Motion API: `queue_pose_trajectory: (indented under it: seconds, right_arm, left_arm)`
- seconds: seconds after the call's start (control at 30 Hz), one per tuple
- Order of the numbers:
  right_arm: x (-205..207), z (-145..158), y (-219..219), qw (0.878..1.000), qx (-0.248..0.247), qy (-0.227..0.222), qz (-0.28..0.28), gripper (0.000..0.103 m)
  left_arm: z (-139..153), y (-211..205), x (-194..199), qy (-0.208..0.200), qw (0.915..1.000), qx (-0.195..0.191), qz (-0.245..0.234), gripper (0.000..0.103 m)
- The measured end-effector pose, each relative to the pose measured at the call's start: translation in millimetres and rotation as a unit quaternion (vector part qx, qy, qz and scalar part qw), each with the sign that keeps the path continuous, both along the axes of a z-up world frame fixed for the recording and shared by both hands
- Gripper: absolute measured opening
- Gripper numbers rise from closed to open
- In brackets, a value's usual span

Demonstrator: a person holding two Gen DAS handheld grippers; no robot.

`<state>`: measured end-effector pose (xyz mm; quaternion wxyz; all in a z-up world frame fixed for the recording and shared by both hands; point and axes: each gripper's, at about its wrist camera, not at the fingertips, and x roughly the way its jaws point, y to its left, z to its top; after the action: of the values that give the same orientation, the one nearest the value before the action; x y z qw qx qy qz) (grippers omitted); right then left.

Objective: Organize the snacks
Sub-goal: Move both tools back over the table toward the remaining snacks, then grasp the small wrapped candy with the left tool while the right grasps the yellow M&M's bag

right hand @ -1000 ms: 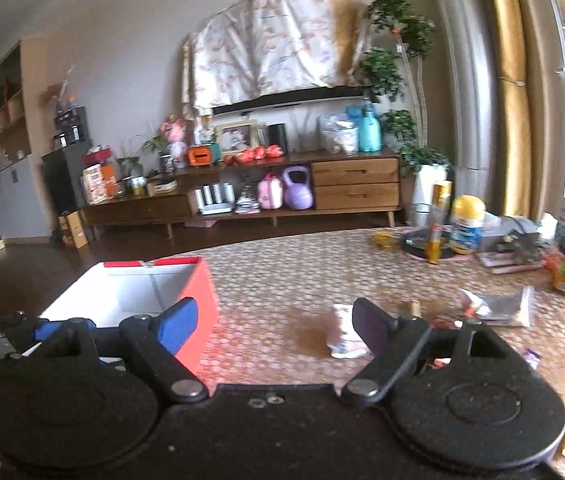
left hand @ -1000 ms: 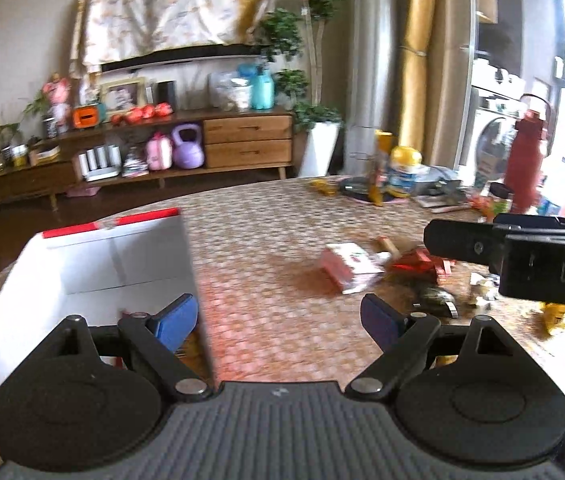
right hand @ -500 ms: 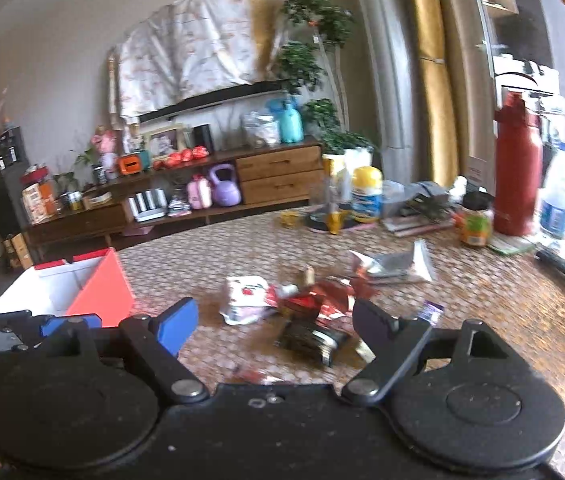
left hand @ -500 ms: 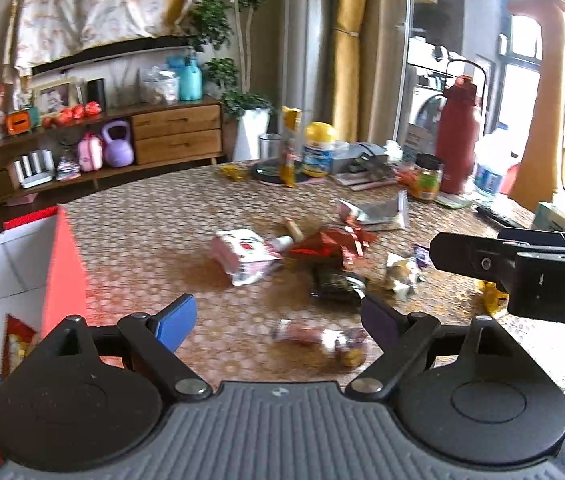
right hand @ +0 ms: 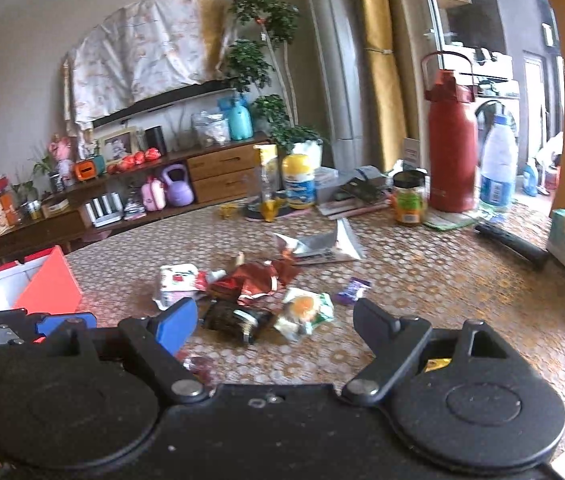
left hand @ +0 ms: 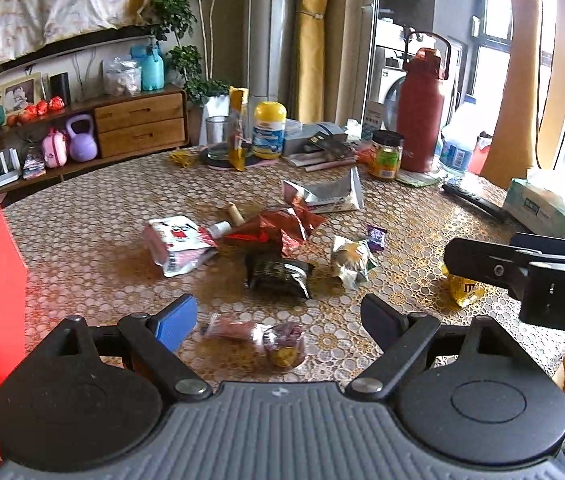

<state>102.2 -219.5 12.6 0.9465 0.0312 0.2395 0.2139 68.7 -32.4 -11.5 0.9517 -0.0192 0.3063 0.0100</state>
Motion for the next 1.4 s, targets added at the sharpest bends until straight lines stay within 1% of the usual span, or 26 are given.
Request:
queue_pose_trajectory:
  seconds: [0.2, 0.33, 0.53, 0.77, 0.93, 0.97, 1.0, 1.03, 1.07, 1.2, 1.23, 1.27, 1.4]
  right_arm:
    - [7, -12, -19, 1.000, -0.005, 0.001, -0.029, 0.086]
    - [16, -22, -31, 0.999, -0.006, 0.009, -0.045, 0.086]
    - [30, -37, -45, 0.998, -0.005, 0.022, -0.062, 0.086]
    - [45, -55, -59, 0.996, -0.003, 0.036, -0.078, 0.086]
    - [52, -63, -62, 0.996, -0.002, 0.043, -0.079, 0.087]
    - [53, -65, -62, 0.996, -0.004, 0.044, -0.078, 0.087]
    - [54, -66, -61, 0.996, -0.004, 0.046, -0.078, 0.087]
    - [56, -67, -61, 0.996, -0.004, 0.047, -0.077, 0.087]
    - [57, -67, -60, 0.996, -0.005, 0.047, -0.077, 0.087]
    - [63, -71, -57, 0.996, -0.011, 0.049, -0.075, 0.087]
    - [65, -72, -55, 0.996, -0.013, 0.049, -0.075, 0.087]
    - [68, -72, -55, 0.996, -0.015, 0.049, -0.075, 0.087]
    - [75, -76, -53, 0.995, -0.023, 0.049, -0.080, 0.087]
  left_arm:
    - [-18, -8, 15, 0.017, 0.9999, -0.001, -0.001, 0.089]
    - [-34, -9, 23, 0.031, 0.9995, -0.002, 0.003, 0.089]
    - [-53, -12, 32, 0.040, 0.9992, -0.001, 0.006, 0.089]
    - [-63, -13, 37, 0.033, 0.9994, -0.002, 0.010, 0.089]
    - [-67, -15, 41, 0.033, 0.9994, 0.001, 0.006, 0.089]
    - [-67, -15, 41, 0.032, 0.9995, 0.002, 0.007, 0.081]
    - [-68, -16, 41, 0.031, 0.9995, 0.006, 0.006, 0.075]
    - [-68, -17, 41, 0.032, 0.9994, 0.010, 0.006, 0.065]
    - [-69, -18, 41, 0.033, 0.9993, 0.015, 0.007, 0.060]
    - [-70, -18, 41, 0.034, 0.9992, 0.018, 0.007, 0.052]
    - [-70, -18, 41, 0.033, 0.9992, 0.020, 0.007, 0.049]
    - [-70, -17, 40, 0.031, 0.9992, 0.023, 0.007, 0.042]
    - [-70, -15, 39, 0.027, 0.9993, 0.025, 0.008, 0.034]
